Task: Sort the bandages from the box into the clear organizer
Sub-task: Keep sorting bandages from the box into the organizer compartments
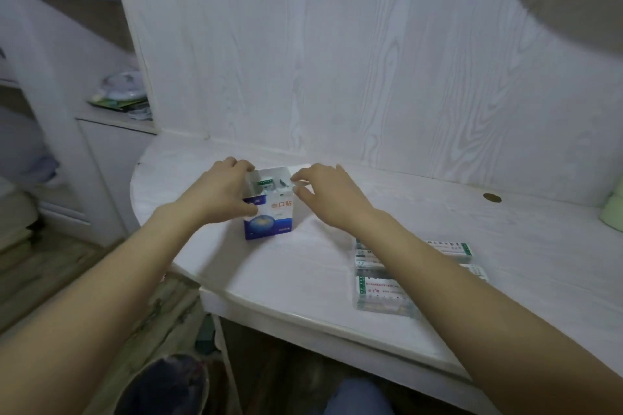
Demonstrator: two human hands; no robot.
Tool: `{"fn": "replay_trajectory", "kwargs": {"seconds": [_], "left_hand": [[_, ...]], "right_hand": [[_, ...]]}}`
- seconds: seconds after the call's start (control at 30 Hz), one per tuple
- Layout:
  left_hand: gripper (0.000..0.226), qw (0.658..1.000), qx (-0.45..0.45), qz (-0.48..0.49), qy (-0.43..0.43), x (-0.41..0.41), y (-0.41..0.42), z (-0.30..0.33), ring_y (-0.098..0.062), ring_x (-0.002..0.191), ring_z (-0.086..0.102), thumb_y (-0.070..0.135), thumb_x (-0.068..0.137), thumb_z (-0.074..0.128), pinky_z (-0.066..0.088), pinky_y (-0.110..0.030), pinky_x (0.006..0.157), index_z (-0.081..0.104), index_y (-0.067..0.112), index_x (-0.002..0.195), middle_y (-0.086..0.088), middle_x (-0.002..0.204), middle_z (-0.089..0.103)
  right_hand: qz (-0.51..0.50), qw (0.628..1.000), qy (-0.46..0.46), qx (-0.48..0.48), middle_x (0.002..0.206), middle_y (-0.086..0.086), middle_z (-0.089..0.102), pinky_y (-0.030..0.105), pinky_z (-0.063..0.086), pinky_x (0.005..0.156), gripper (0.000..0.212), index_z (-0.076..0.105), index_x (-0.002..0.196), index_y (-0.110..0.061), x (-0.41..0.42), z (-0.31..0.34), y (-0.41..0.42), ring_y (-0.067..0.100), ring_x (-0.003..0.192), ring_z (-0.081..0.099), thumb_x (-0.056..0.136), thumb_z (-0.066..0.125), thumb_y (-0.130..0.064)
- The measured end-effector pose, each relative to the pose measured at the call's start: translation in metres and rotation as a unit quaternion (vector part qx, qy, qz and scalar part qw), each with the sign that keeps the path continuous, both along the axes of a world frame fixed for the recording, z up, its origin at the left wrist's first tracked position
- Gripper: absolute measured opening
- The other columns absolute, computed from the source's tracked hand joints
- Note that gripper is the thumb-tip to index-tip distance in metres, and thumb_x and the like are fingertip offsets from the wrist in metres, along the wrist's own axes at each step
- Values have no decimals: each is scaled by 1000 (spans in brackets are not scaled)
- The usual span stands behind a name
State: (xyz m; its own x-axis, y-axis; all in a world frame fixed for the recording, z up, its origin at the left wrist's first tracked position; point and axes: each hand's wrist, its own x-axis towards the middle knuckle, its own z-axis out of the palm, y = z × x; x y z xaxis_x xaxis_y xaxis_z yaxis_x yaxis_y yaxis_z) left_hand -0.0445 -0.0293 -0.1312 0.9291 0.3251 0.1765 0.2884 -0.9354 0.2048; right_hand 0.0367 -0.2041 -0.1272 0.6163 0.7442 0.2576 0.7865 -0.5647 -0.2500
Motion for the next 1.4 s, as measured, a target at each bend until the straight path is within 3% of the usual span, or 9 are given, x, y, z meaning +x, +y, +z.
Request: {"fn": "replay_trajectory", "kwargs": {"seconds": [0.1,0.23,0.37,0.67,0.87,1.07,1.2,1.4], "left_hand": [[77,996,0,-39,-80,-12,-11,-5,-22,118,43,27,70,78,40,-31,93,41,11,136,-6,132,44],[75,983,32,-78,-164,-25,-29,-15,-24,111,44,32,70,80,44,-34,87,44,8,131,-5,126,45],[72,968,91,-97,-211,-26,-40,-19,-31,105,49,17,66,81,45,-34,81,47,2,128,-13,122,49],[70,960,106,-102,-238,-32,-57,-17,-31,103,50,15,63,83,40,-29,73,51,0,123,-14,119,52],[69,958,112,-105,-241,-32,-70,-17,-35,87,55,13,53,87,45,-32,69,57,-3,112,-17,105,57],[67,957,114,-117,-239,-31,-78,-16,-35,83,57,12,50,88,48,-35,66,58,-3,108,-17,101,59],[62,953,127,-129,-242,-29,-84,-17,-34,78,57,8,48,86,49,-34,63,60,-3,103,-17,98,60],[58,959,115,-125,-226,-28,-88,-18,-34,83,56,7,54,82,47,-35,66,59,-2,106,-17,101,58]], "right_hand": [[-24,999,2,48,128,7,51,33,39,97,31,62,123,-16,-8,-4,-6,23,115,48,98,45,-24],[-72,994,-67,36,139,6,40,31,34,98,30,65,121,-16,-18,-7,-12,22,126,37,96,50,-25],[-99,989,-110,27,144,6,35,33,27,104,30,66,115,-16,-26,-7,-17,22,131,32,93,56,-33],[-105,979,-141,103,137,4,40,28,26,98,20,66,102,-12,-35,-5,-36,20,126,35,95,51,-21],[-111,979,-125,115,133,3,42,28,19,107,28,73,90,-13,-43,-8,-37,19,129,31,89,59,-38],[-163,980,-97,63,134,3,41,41,-1,117,43,73,96,-17,-45,-8,-29,18,133,26,83,59,-55],[-181,979,-78,43,140,6,38,48,-4,116,28,70,96,-15,-44,-12,-24,20,137,22,86,60,-39],[-183,981,-45,56,145,1,34,51,-8,115,21,71,92,-17,-42,-16,-22,17,141,14,85,62,-34]]}}
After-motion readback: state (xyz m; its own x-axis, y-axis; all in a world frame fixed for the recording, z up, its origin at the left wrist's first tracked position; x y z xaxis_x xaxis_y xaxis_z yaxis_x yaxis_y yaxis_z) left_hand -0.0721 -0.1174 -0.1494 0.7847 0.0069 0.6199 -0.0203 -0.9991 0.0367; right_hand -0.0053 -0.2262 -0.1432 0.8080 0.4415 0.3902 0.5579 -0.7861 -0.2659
